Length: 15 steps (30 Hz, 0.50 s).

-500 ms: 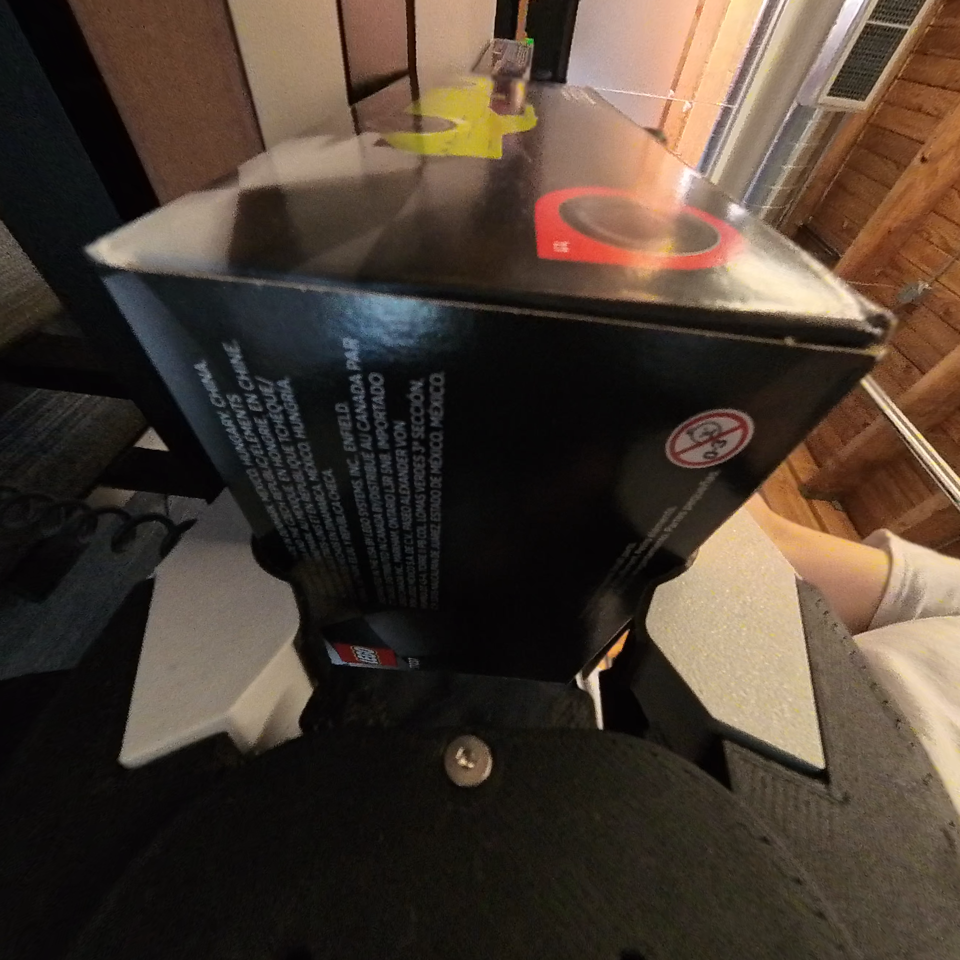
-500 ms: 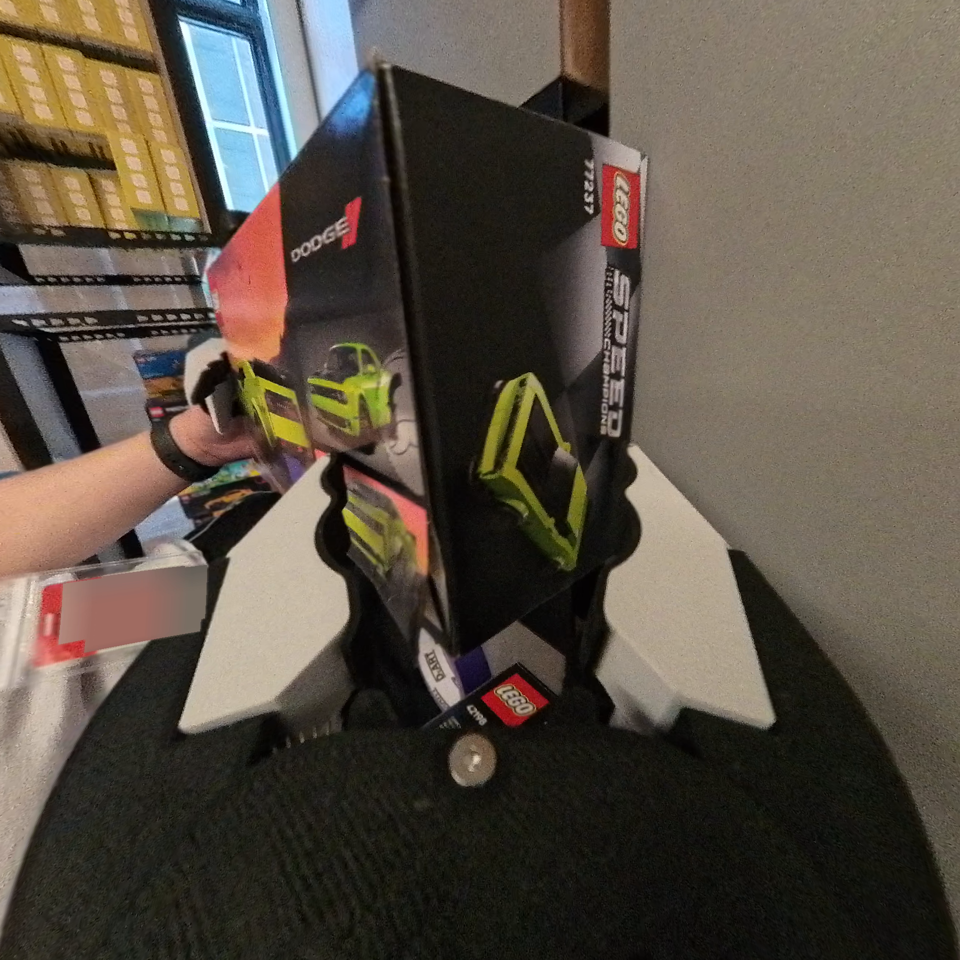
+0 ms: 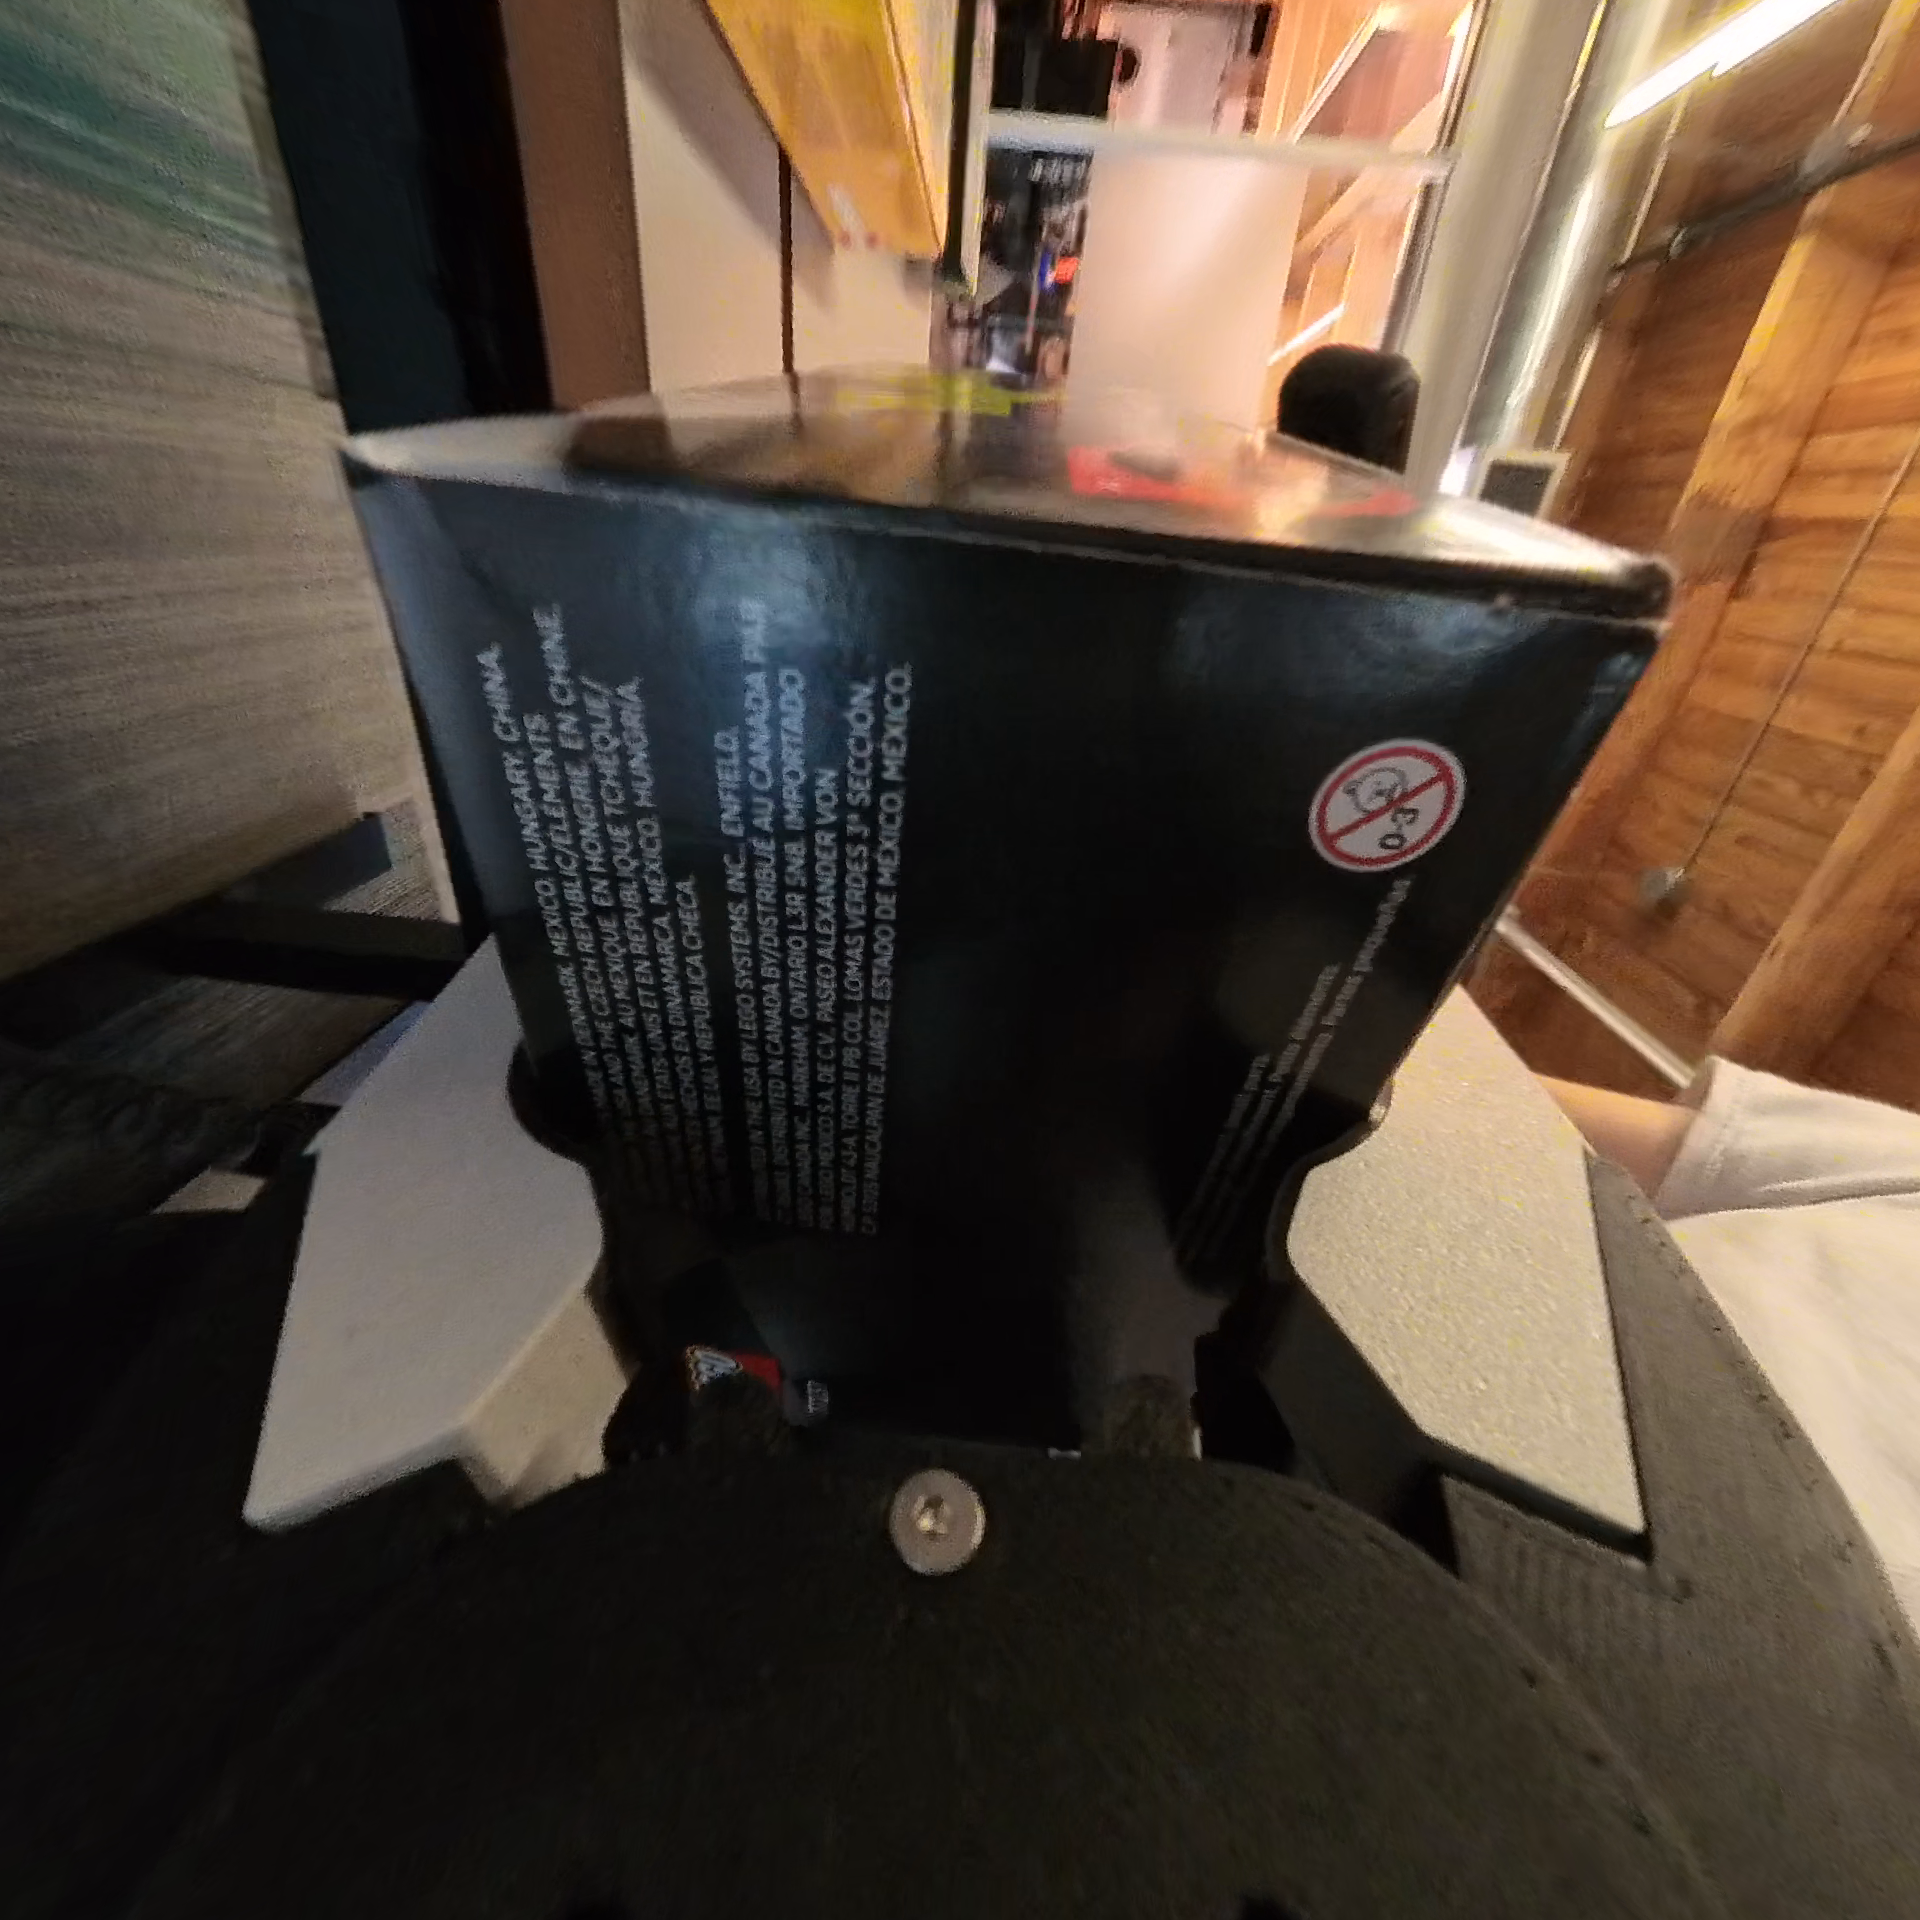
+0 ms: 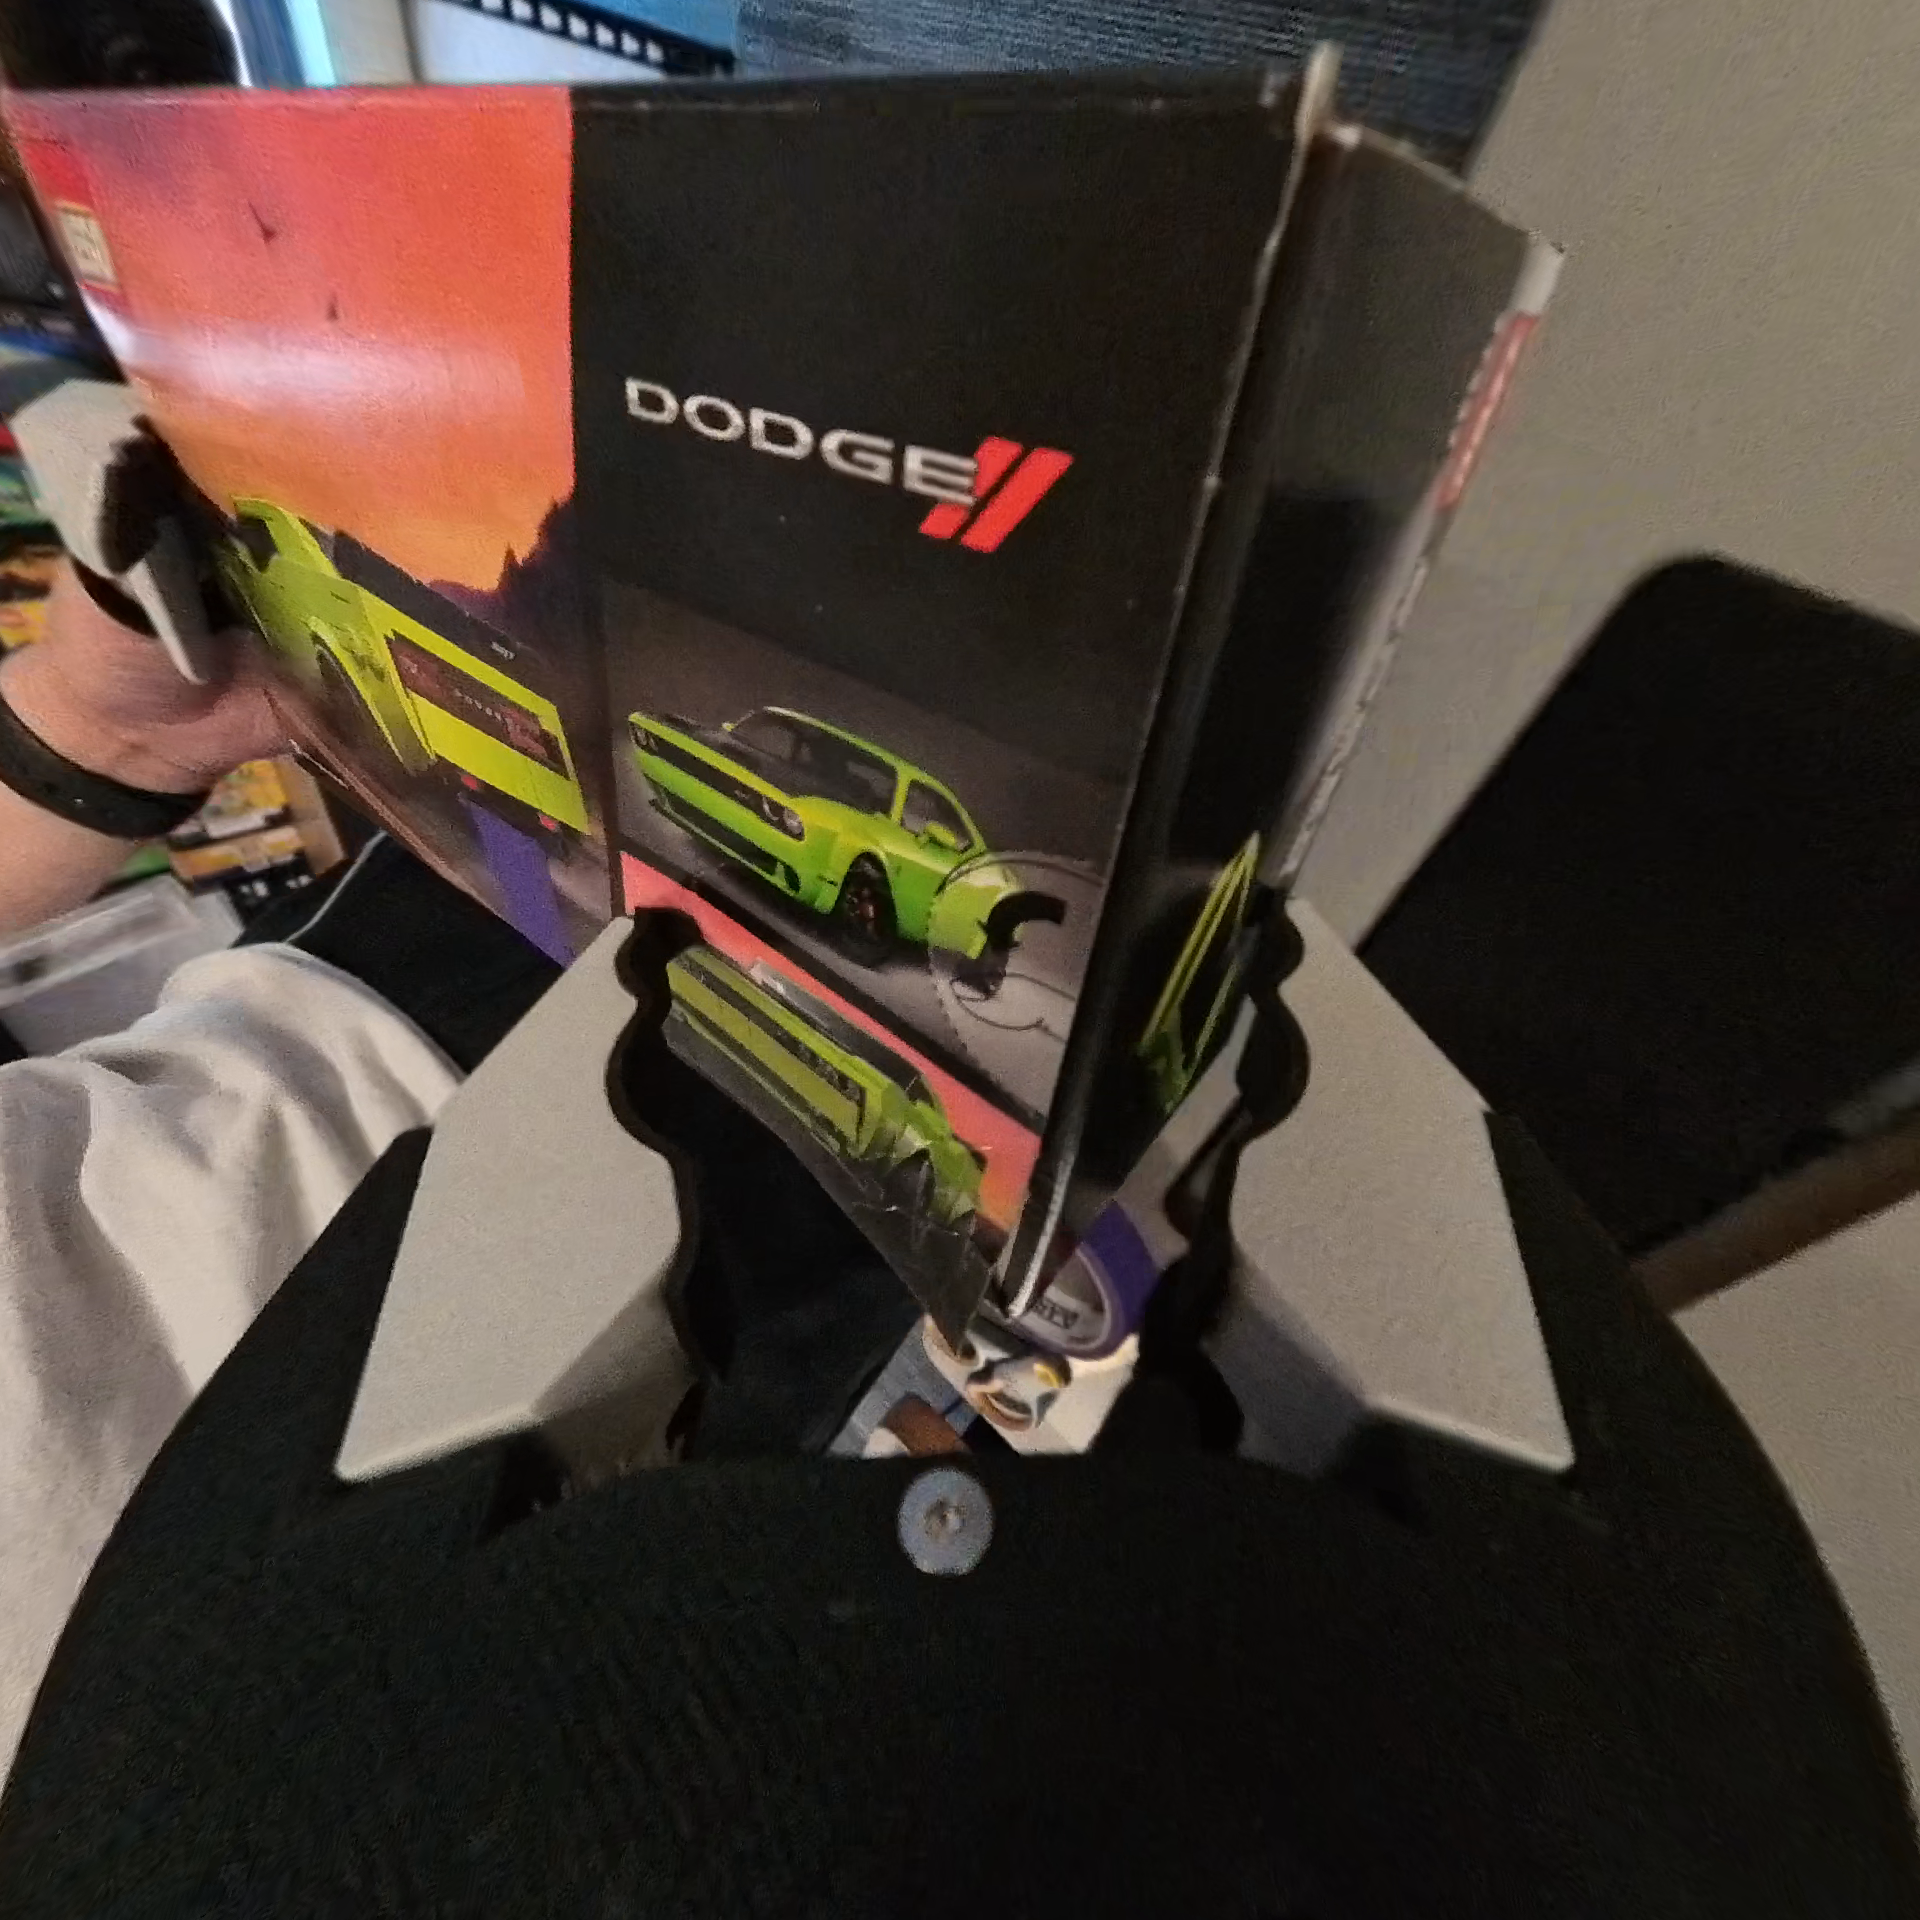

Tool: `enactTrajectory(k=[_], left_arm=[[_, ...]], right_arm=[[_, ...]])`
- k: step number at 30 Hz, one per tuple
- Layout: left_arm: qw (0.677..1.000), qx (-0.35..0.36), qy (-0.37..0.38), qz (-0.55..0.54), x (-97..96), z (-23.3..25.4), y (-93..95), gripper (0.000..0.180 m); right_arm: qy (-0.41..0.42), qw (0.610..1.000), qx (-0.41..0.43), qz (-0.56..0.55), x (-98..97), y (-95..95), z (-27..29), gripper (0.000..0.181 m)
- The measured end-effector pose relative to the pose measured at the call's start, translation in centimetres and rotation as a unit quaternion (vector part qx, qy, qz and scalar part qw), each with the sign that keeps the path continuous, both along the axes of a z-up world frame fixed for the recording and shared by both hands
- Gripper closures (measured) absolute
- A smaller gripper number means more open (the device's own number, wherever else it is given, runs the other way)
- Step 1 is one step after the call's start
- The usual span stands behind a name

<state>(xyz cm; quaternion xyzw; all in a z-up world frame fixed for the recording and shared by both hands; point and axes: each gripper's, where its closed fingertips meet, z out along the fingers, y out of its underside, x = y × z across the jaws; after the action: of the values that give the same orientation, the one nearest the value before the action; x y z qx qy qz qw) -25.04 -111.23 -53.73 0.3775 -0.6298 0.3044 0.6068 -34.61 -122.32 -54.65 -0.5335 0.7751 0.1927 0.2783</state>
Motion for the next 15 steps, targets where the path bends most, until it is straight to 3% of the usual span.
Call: enactTrajectory(k=[8,15], left_arm=[[0.992,-0.047,0.061,0.099,7.6,0.1,9.9,0.035],[0.969,-0.049,0.058,0.235,14.4,1.0,19.5,0.035]], right_arm=[[0.01,0.994,-0.043,0.102,12.0,7.6,1.6,0.068],[0.018,0.969,-0.043,0.242,22.5,16.6,2.1,0.068]])
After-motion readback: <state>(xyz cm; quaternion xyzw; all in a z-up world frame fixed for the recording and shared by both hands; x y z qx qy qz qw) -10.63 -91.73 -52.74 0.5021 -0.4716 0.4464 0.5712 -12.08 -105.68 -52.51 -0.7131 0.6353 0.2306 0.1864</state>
